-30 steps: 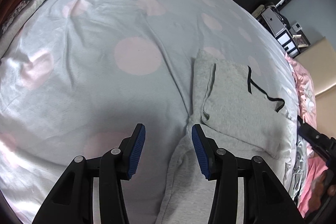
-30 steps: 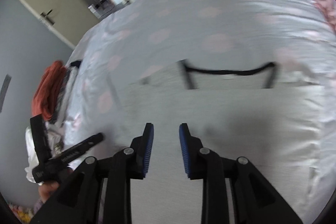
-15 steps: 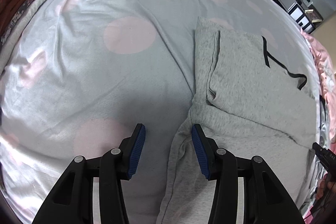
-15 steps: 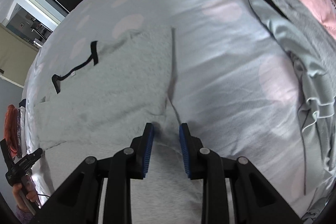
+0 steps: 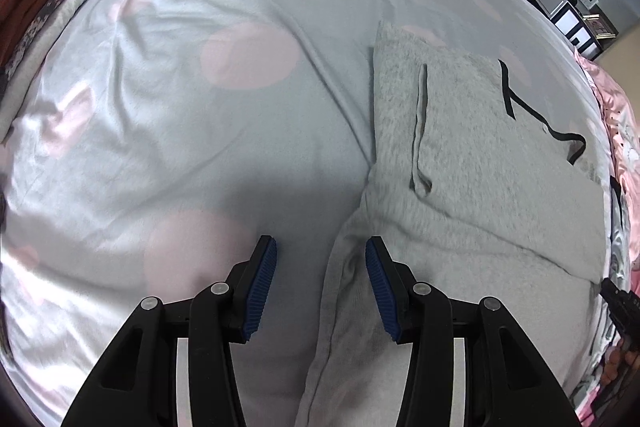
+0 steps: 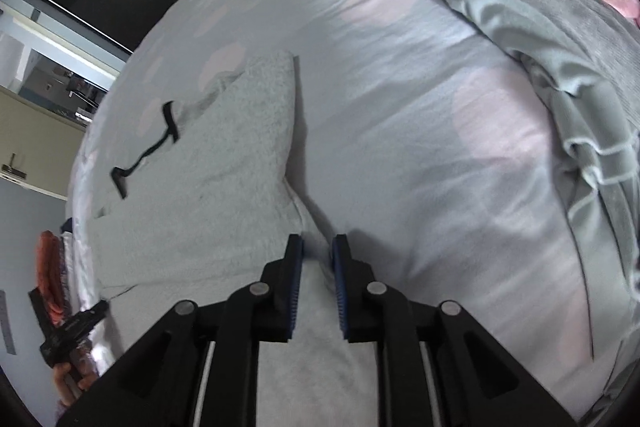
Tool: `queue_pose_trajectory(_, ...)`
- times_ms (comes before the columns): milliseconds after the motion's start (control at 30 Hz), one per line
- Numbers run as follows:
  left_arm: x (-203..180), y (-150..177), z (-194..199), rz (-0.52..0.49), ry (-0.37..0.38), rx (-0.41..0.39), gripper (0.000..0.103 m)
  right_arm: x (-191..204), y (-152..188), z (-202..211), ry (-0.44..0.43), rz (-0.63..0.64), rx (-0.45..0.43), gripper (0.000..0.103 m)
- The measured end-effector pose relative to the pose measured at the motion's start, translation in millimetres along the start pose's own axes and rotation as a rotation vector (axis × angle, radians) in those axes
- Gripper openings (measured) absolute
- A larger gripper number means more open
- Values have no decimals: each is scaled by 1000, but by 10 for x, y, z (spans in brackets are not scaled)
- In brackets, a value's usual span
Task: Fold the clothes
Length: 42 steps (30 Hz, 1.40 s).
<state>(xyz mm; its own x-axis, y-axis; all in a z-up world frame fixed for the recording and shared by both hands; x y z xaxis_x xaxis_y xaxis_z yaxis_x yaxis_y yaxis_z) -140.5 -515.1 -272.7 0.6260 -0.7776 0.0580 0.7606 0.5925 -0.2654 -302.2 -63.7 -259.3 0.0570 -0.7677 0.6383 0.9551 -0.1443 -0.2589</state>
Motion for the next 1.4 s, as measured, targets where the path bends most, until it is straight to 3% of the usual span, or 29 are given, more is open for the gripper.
queue_pose_trajectory(100, 52, 145, 147, -3, 38, 38, 48, 2, 228, 261, 11, 34, 31, 19)
queue_pose_trajectory(267, 105, 470, 385, -57, 61, 107, 48, -164, 771, 669, 10, 9, 69, 36)
queue_pose_trajectory(333, 131, 672, 422, -115, 35, 149, 48, -247, 1020, 723, 22, -40, 100, 41)
queue_pose_trajectory(600, 342, 1431, 357, -316, -115, 270, 48, -490, 1766, 796, 42, -88, 217, 41)
queue_pose_trajectory(767, 298, 1829, 314, -423, -146, 326, 48, -522, 1950, 812, 98, -57, 282, 41)
queue_pose_trajectory(900, 349, 1990, 233, -428, -176, 360, 48, -530, 2077, 798, 125, -39, 337, 41)
queue_pose_trajectory(967, 377, 2040, 225, -435, -191, 370, 48, -513, 2158, 805, 143, -16, 371, 39)
queue_pose_trajectory(1067, 387, 2082, 243, -447, -197, 367, 40, -472, 2292, 831, 180, 35, 424, 20)
queue_pose_trajectory(1133, 364, 2080, 283, -455, -184, 349, 23, -442, 2325, 857, 192, 64, 428, 10)
queue_pose_trajectory(1200, 342, 2079, 324, -463, -171, 331, 10, -412, 2310, 921, 175, 67, 406, 7)
queue_pose_trajectory(1300, 311, 2069, 393, -470, -143, 303, 6, -354, 2252, 1057, 120, 58, 353, 5)
queue_pose_trajectory(1400, 320, 1943, 558, -416, -39, 251, 5, -252, 2162, 1231, 44, 67, 301, 4)
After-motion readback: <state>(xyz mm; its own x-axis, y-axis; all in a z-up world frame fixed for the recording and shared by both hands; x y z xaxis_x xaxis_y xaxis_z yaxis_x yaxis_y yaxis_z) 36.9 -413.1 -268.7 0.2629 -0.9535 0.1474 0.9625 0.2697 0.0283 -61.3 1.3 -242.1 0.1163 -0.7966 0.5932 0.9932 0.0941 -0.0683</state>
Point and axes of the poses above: each gripper's, at about its wrist camera, not at the fingertips, and z roughly against the way its jaws point, x to its left, y to its underside, the point moved 9 cm from there along -z, roughly the way its jaws point, and after that the axes turned 14 degrees about -y, right-handed, at the moved point
